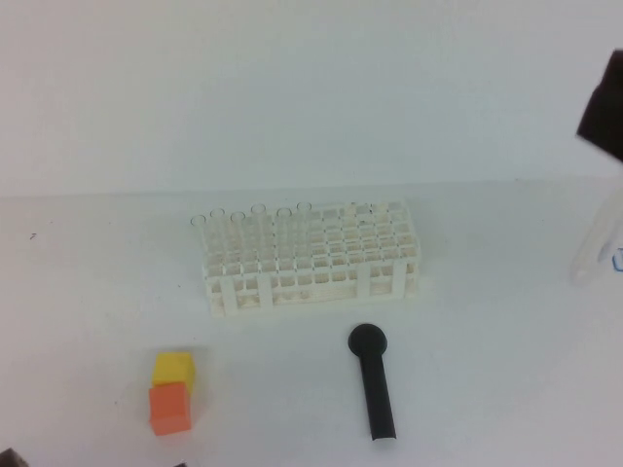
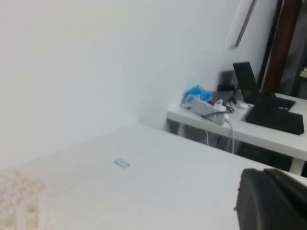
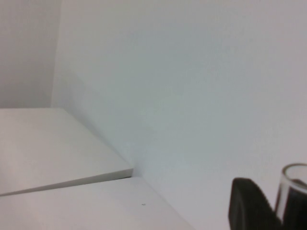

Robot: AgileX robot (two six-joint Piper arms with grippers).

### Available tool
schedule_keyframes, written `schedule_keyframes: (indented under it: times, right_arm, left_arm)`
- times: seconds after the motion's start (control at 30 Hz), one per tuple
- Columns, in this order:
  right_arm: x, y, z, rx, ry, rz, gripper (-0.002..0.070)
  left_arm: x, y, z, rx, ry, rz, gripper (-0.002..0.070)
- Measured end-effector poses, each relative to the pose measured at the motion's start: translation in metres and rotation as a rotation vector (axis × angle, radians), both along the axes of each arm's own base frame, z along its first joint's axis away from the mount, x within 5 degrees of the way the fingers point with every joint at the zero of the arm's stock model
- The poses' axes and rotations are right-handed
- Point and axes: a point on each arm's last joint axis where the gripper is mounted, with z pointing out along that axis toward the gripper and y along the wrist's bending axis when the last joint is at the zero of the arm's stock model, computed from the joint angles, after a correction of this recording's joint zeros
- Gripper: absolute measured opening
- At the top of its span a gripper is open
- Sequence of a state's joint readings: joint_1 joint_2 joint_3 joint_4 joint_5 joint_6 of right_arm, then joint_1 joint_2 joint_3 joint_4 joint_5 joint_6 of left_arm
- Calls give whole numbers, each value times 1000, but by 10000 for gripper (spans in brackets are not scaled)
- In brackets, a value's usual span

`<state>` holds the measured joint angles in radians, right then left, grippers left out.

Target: Place the test tubes

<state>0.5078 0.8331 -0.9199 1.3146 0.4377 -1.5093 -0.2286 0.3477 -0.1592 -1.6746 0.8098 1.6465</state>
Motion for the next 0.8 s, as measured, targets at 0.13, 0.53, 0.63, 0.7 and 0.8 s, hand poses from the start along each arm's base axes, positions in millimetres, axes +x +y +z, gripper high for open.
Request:
schedule_keyframes:
  times: [0.13, 0.53, 0.63, 0.7, 0.8]
  right_arm:
    - [5, 9, -10, -37, 47, 62, 116]
    - [14, 16, -22, -107, 73, 92, 116]
    - [13, 16, -22, -112, 72, 96, 116]
    - [13, 16, -22, -112, 72, 98, 116]
    - [13, 16, -22, -112, 72, 98, 116]
  left_arm:
    - [-10, 4, 4, -20, -94, 34, -1]
    - [-27, 8, -8, -39, -206, 70, -1]
    - [-27, 8, -21, -35, -184, 70, -1]
    - [-26, 8, -31, -31, -164, 72, -1]
    - [-29, 9, -36, -36, -188, 75, -1]
